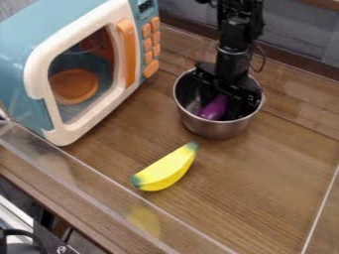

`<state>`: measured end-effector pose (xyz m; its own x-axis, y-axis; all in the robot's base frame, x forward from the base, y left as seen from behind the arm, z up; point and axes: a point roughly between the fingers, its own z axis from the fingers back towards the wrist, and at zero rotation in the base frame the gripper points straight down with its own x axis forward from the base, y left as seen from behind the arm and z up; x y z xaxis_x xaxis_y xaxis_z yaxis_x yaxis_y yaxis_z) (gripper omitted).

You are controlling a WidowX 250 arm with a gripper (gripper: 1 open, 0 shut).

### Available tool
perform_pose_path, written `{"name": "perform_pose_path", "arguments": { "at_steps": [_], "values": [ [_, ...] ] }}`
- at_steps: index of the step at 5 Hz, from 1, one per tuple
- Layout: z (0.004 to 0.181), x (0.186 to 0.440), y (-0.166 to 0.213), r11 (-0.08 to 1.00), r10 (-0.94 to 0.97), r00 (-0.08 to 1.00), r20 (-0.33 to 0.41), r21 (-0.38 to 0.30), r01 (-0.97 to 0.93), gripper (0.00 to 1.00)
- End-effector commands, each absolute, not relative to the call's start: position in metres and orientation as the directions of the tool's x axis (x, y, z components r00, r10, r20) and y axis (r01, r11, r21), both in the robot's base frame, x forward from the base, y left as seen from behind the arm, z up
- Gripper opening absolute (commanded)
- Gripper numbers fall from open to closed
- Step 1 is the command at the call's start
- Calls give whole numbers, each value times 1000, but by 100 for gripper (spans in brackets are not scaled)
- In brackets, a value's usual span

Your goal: Remove the eggplant from inside the silver pot and put it on the table

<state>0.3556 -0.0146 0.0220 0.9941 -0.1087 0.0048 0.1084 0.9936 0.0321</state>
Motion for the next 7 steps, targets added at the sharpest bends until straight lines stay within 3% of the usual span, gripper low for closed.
{"name": "perform_pose_path", "arguments": {
  "at_steps": [1,2,4,5,7],
  "values": [
    [40,362,-17,997,-70,996,57,42,68,0],
    [47,352,-11,997,-63,996,61,44,60,0],
    [42,353,-4,992,-120,990,73,50,116,0],
    [51,351,0,996,-80,994,80,54,76,0],
    [94,351,-15,996,-66,992,109,59,60,0]
  ]
}}
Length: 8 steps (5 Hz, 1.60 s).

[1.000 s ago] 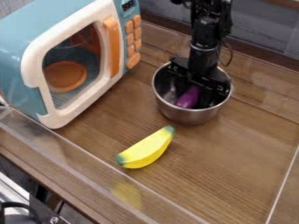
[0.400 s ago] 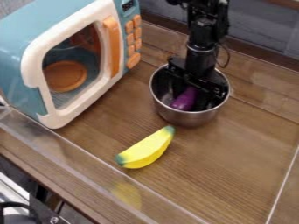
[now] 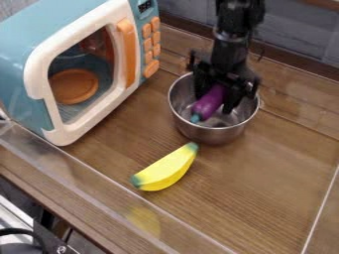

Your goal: Remove the eggplant from inside the silver pot and put it on the table

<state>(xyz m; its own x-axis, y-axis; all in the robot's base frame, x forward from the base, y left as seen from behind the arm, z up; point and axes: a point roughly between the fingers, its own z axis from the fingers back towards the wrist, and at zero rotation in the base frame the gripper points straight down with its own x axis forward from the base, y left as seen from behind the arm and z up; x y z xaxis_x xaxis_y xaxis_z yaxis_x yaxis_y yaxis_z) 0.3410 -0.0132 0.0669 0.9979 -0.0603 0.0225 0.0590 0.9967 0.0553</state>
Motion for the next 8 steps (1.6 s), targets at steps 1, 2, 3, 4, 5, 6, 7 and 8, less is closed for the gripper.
{"name": "perform_pose_path", "arguments": {
  "at_steps": [1,2,3,4,5,6,7,8],
  "values": [
    [131,353,-18,999,-23,989,148,51,15,0],
    [160,349,-27,999,3,984,178,40,-10,0],
    [170,344,-28,999,26,981,191,31,-32,0],
    [160,334,-31,999,38,982,183,25,-43,0],
    [154,320,-42,1000,2,984,177,20,-6,0],
    [145,310,-50,1000,-23,985,171,21,20,0],
    [151,300,-64,997,-77,983,169,17,75,0],
    [153,290,-77,992,-123,979,162,13,122,0]
  ]
}}
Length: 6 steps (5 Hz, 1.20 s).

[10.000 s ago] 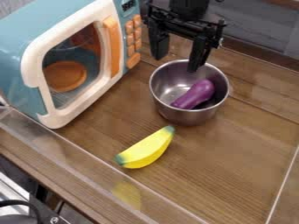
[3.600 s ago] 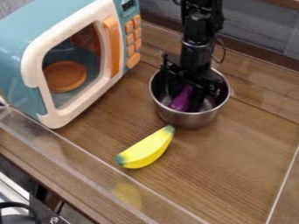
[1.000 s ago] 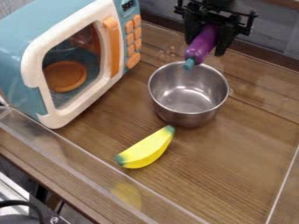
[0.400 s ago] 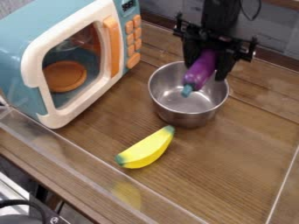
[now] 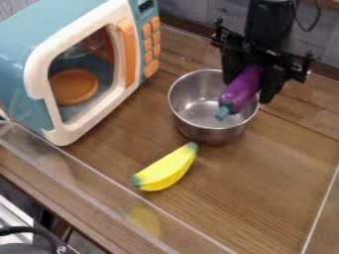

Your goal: Remove the eggplant from inside the silver pot and put it on the table

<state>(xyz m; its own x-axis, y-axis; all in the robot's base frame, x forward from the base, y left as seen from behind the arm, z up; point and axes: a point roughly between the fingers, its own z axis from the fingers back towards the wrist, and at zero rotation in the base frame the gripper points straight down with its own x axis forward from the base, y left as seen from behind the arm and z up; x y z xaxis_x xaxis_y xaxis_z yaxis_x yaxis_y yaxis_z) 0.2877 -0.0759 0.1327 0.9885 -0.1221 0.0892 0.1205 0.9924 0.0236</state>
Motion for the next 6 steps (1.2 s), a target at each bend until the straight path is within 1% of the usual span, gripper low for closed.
{"name": "perform_pose_path", "arguments": {
  "at_steps": [1,2,3,4,5,6],
  "values": [
    [153,281,-95,983,-183,972,151,5,184,0],
    [145,268,-118,973,-226,963,145,-8,229,0],
    [125,262,-136,977,-210,966,148,-10,214,0],
    [108,258,-143,978,-205,967,151,-5,208,0],
    [89,266,-136,980,-199,968,155,1,201,0],
    [75,274,-125,982,-187,971,152,1,189,0]
  ]
}}
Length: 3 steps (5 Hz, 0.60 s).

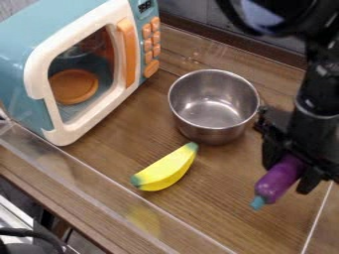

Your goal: Remove the eggplant from inside the silver pot and put it on the table

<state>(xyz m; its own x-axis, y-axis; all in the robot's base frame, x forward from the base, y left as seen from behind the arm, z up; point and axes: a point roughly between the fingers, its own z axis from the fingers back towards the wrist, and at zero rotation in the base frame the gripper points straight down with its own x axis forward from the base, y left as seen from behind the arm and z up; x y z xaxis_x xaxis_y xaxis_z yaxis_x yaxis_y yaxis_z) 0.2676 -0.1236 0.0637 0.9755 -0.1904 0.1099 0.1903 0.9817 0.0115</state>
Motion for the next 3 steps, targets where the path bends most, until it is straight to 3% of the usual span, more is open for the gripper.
{"name": "perform_pose_path", "arguments": {
  "at_steps": [1,3],
  "values": [
    [74,278,-124,987,-157,977,142,-2,158,0],
    [74,278,-121,996,-90,989,120,-7,92,0]
  ]
}}
